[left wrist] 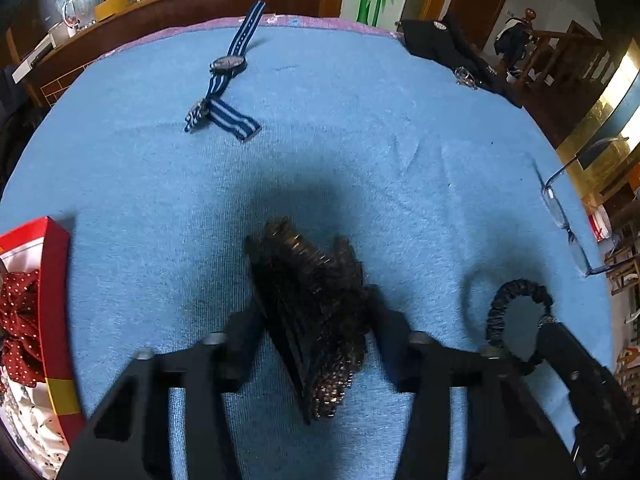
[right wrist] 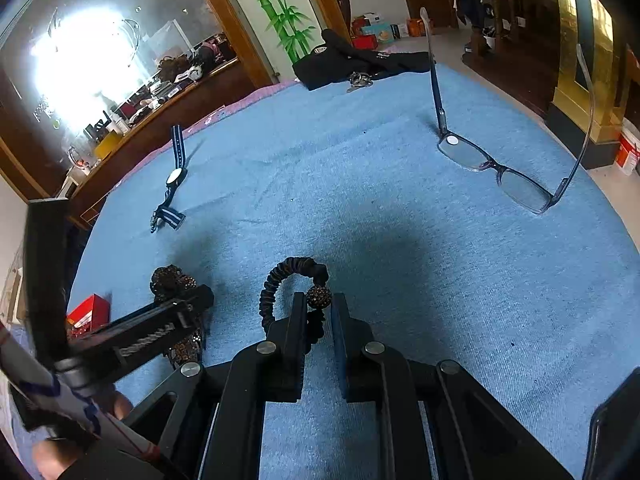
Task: Organize jewelry
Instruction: 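Grasp the black hair claw clip with the left gripper, then carry the claw clip toward the box with the left gripper while the right carries the black bracelet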
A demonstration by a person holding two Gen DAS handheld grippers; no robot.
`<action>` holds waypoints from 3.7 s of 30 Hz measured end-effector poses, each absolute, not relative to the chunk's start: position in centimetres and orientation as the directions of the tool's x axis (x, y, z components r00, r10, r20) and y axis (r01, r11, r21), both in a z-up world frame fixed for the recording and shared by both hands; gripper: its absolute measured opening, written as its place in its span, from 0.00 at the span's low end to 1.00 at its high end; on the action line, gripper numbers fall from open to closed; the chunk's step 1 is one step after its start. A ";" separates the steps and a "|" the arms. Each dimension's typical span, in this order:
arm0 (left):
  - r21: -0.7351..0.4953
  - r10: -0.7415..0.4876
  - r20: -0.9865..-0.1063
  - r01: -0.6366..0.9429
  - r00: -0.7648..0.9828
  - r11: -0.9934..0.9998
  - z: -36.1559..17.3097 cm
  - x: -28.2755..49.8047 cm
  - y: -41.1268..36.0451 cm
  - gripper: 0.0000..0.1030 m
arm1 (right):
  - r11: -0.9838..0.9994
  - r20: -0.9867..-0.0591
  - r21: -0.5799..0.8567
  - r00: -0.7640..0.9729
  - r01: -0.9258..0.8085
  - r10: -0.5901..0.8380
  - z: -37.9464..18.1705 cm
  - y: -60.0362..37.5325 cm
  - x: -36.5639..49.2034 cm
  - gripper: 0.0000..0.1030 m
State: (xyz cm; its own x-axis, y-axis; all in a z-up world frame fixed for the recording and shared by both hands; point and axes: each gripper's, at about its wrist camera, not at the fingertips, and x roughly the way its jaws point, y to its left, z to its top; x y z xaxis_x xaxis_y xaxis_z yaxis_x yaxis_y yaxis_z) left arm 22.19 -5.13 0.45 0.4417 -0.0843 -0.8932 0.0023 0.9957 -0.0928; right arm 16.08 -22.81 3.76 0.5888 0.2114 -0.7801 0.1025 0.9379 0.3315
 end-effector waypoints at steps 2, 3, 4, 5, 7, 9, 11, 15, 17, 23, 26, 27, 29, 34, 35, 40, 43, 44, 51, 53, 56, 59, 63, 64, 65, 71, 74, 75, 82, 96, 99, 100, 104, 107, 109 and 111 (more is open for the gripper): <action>-0.074 -0.070 -0.885 0.009 0.460 0.997 0.5 21.8 -5.0 0.40 | 0.940 -0.778 0.328 0.592 0.098 0.210 3.9 -22.7 15.8 0.12; -0.066 -0.064 -0.883 0.011 0.465 0.998 0.5 21.6 -4.9 0.40 | 0.941 -0.778 0.325 0.593 0.095 0.209 3.9 -22.6 15.8 0.12; -0.061 -0.059 -0.878 0.011 0.475 0.998 0.7 21.2 -4.8 0.40 | 0.942 -0.777 0.323 0.594 0.094 0.208 4.0 -22.5 15.7 0.12; -0.056 -0.055 -0.872 0.012 0.487 0.998 0.8 20.8 -4.6 0.39 | 0.943 -0.776 0.321 0.596 0.093 0.206 4.0 -22.5 15.7 0.12; -0.033 -0.035 -0.855 0.014 0.517 0.999 1.3 19.6 -4.4 0.39 | 0.946 -0.775 0.313 0.598 0.086 0.202 4.1 -22.2 15.6 0.12; -0.010 -0.015 -0.834 0.012 0.551 1.000 2.0 18.3 -4.3 0.39 | 0.949 -0.774 0.305 0.602 0.082 0.197 4.2 -22.0 15.5 0.12; 0.006 -0.002 -0.811 0.012 0.585 1.000 2.7 17.0 -4.2 0.39 | 0.951 -0.774 0.299 0.603 0.079 0.193 4.1 -21.9 15.6 0.12; 0.048 0.028 -0.759 0.014 0.651 0.999 4.2 14.2 -4.3 0.40 | 0.955 -0.774 0.285 0.606 0.075 0.183 4.1 -21.6 15.5 0.12; 0.060 0.033 -0.740 0.017 0.672 0.998 4.6 13.0 -4.4 0.40 | 0.958 -0.773 0.279 0.608 0.070 0.181 4.1 -21.4 15.4 0.12; 0.095 0.054 -0.694 0.017 0.718 0.995 5.8 9.9 -4.1 0.40 | 0.964 -0.767 0.260 0.617 0.047 0.177 4.3 -20.7 15.1 0.12; 0.107 0.064 -0.673 0.012 0.737 0.994 6.5 8.6 -3.8 0.40 | 0.966 -0.765 0.255 0.619 0.039 0.177 4.4 -20.3 14.9 0.12; 0.111 0.067 -0.666 0.009 0.743 0.994 6.7 8.1 -3.6 0.40 | 0.967 -0.765 0.254 0.620 0.038 0.176 4.4 -20.2 14.8 0.12; 0.117 0.073 -0.654 0.006 0.753 0.993 7.0 7.3 -3.5 0.40 | 0.967 -0.763 0.251 0.622 0.035 0.176 4.4 -20.1 14.7 0.12; 0.135 0.087 -0.623 -0.002 0.777 0.991 7.9 5.6 -2.8 0.40 | 0.969 -0.761 0.247 0.624 0.026 0.177 4.3 -19.8 14.2 0.12; 0.137 0.088 -0.618 -0.002 0.781 0.990 8.1 5.2 -2.7 0.40 | 0.970 -0.763 0.241 0.623 0.028 0.172 4.2 -19.7 14.1 0.12; 0.147 0.096 -0.596 -0.009 0.797 0.989 8.6 3.7 -2.1 0.40 | 0.971 -0.774 0.237 0.609 0.021 0.175 3.8 -19.1 13.2 0.12; 0.147 0.094 -0.590 -0.008 0.802 0.989 8.8 3.1 -1.7 0.40 | 0.970 -0.771 0.241 0.610 0.014 0.183 4.0 -18.8 12.2 0.12; 0.148 0.093 -0.588 -0.007 0.804 0.989 8.8 2.9 -1.7 0.40 | 0.969 -0.767 0.247 0.613 0.012 0.189 4.1 -18.8 11.8 0.12; 0.152 0.099 -0.559 -0.016 0.823 0.988 9.6 1.4 -1.0 0.40 | 0.962 -0.762 0.274 0.609 -0.007 0.222 4.3 -18.0 9.4 0.12; 0.152 0.101 -0.553 -0.019 0.827 0.988 9.7 1.0 -0.8 0.40 | 0.960 -0.764 0.281 0.603 -0.011 0.231 4.3 -17.7 9.0 0.12; 0.148 0.102 -0.547 -0.024 0.831 0.989 10.0 0.4 -0.3 0.40 | 0.958 -0.765 0.287 0.597 -0.023 0.243 4.4 -17.1 8.2 0.12; 0.146 0.105 -0.541 -0.030 0.834 0.989 10.2 -0.2 0.1 0.40 | 0.957 -0.763 0.286 0.595 -0.038 0.252 4.7 -16.2 7.5 0.12; 0.137 0.111 -0.530 -0.044 0.841 0.990 10.7 -0.9 1.2 0.40 | 0.960 -0.757 0.273 0.601 -0.064 0.256 5.5 -14.8 6.6 0.12; 0.133 0.112 -0.528 -0.049 0.842 0.990 10.8 -1.1 1.5 0.40 | 0.960 -0.757 0.271 0.601 -0.071 0.258 5.6 -14.5 6.4 0.12; 0.131 0.113 -0.527 -0.052 0.842 0.990 10.9 -1.3 1.8 0.40 | 0.960 -0.755 0.269 0.601 -0.078 0.261 5.7 -14.1 6.3 0.12; 0.111 0.127 -0.517 -0.081 0.846 0.991 11.2 -2.4 4.0 0.40 | 0.960 -0.747 0.253 0.606 -0.120 0.273 6.8 -11.8 5.3 0.13; 0.098 0.137 -0.515 -0.101 0.846 0.990 11.3 -2.9 5.5 0.40 | 0.959 -0.741 0.240 0.609 -0.151 0.282 7.4 -10.3 4.7 0.13; 0.093 0.143 -0.515 -0.111 0.845 0.989 11.3 -3.1 6.1 0.40 | 0.958 -0.740 0.237 0.610 -0.159 0.284 7.6 -9.8 4.6 0.13; 0.069 0.182 -0.526 -0.171 0.831 0.983 10.9 -4.1 10.1 0.40 | 0.947 -0.733 0.221 0.601 -0.232 0.318 8.5 -6.1 3.4 0.13; 0.040 0.311 -0.566 -0.352 0.763 0.935 8.8 -6.7 21.3 0.41 | 0.894 -0.749 0.222 0.520 -0.388 0.412 8.0 1.6 1.6 0.13; 0.020 0.325 -0.593 -0.391 0.736 0.920 8.1 -7.0 24.0 0.41 | 0.879 -0.751 0.227 0.499 -0.419 0.431 7.8 3.1 1.3 0.13; 0.013 0.327 -0.600 -0.400 0.730 0.916 7.8 -7.1 24.8 0.41 | 0.875 -0.752 0.231 0.493 -0.425 0.438 7.8 3.4 1.3 0.13; 0.000 0.324 -0.620 -0.413 0.715 0.911 7.1 -7.2 26.5 0.41 | 0.852 -0.748 0.239 0.471 -0.467 0.467 7.8 5.4 0.8 0.13; -0.008 0.308 -0.639 -0.407 0.704 0.914 6.2 -6.8 27.1 0.41 | 0.832 -0.751 0.227 0.452 -0.507 0.481 7.7 7.3 0.4 0.14; -0.008 0.299 -0.646 -0.397 0.702 0.918 5.8 -6.5 27.1 0.41 | 0.821 -0.754 0.222 0.441 -0.527 0.487 7.6 8.3 0.2 0.14; -0.006 0.293 -0.650 -0.391 0.701 0.920 5.5 -6.3 27.0 0.41 | 0.807 -0.757 0.217 0.428 -0.549 0.494 7.3 9.4 0.0 0.14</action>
State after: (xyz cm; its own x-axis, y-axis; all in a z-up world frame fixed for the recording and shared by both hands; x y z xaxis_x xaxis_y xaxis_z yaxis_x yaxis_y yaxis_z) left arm -6.31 27.00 5.51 0.7007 0.2934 -0.6503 -0.3907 0.9205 -0.0057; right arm -0.03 9.37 7.34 0.4279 0.4944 -0.7566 -0.5492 0.8071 0.2168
